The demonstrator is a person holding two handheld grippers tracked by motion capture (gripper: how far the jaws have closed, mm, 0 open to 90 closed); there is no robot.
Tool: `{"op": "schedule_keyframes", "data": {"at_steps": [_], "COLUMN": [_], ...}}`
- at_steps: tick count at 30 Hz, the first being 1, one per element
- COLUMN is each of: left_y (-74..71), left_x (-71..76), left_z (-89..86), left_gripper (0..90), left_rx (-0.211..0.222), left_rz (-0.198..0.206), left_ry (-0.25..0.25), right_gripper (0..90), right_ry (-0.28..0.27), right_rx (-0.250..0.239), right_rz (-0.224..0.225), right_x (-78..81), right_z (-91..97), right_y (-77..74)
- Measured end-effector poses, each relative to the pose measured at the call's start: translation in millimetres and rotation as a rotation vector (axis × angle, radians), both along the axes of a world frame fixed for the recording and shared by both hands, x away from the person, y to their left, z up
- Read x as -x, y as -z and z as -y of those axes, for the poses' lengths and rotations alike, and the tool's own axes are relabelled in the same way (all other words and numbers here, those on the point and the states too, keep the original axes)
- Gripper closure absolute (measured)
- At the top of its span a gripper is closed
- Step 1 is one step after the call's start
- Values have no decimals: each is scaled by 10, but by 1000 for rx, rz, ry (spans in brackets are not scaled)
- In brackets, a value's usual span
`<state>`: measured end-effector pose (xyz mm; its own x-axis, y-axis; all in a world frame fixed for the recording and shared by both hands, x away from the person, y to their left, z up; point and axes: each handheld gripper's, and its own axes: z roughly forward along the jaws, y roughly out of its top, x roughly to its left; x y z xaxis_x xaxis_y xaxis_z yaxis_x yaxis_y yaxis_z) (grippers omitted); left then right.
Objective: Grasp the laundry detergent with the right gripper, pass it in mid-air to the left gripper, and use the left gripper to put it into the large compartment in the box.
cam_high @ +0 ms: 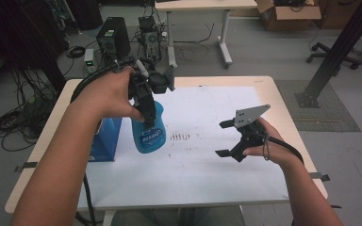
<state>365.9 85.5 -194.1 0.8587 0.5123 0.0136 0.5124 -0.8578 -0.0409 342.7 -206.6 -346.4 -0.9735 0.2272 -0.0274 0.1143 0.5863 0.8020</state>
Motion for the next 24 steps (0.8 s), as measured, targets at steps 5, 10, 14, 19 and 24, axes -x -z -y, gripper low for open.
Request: {"op": "schedule_keyframes", "data": {"at_steps": [5, 10, 14, 19, 24], "left_y": [-75, -173, -276, -422, -600], "left_x": [-92, -155, -201, -245, -282], "left_z": [-112, -208, -303, -442, -606], "left_gripper": [385, 385, 385, 384, 384], "left_rx": [16, 13, 6, 4, 24], "left_rz": [-13, 13, 29, 31, 42], "left_ry": [-116, -236, -333, -442, -544], "right_gripper": [12, 13, 14, 15, 16], "right_ry": [29, 47, 64, 84, 106], "right_rx": [25, 36, 45, 59, 75], "right_rz": [-6, -9, -15, -38, -55], "right_x": [-34, -64, -91, -138, -196], "right_z": [79, 122, 144, 170, 203], "right_y": [-14, -36, -44, -50, -77]}}
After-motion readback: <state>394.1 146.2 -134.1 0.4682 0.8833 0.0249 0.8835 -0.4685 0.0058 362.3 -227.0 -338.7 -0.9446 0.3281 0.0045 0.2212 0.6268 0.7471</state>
